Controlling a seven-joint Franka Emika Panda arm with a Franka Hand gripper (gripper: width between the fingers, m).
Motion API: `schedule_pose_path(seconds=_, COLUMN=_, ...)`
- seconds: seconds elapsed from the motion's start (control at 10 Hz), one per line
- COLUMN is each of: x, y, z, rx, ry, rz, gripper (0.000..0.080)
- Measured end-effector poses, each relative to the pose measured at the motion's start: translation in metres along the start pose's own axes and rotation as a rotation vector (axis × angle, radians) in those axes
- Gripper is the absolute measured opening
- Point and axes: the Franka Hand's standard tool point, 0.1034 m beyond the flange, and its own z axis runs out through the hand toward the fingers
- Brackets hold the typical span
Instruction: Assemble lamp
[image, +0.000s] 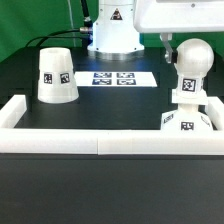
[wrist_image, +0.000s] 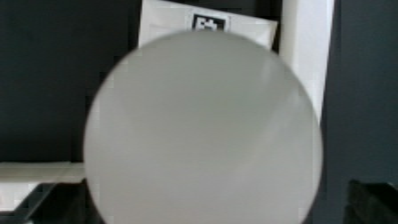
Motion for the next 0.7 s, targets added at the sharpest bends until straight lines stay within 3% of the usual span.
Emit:
schedule_pose_path(seconds=0.4, x=-0.029, y=0.017, z=-0.018, rx=0.001, ry=-0.009, rz=-0.001, gripper=0.0698)
schedule_pose_path(seconds=0.7, x=-0.04, y=0.053, z=-0.03, rx=0.001, ry=-0.003, rz=-0.057, gripper=0.0698)
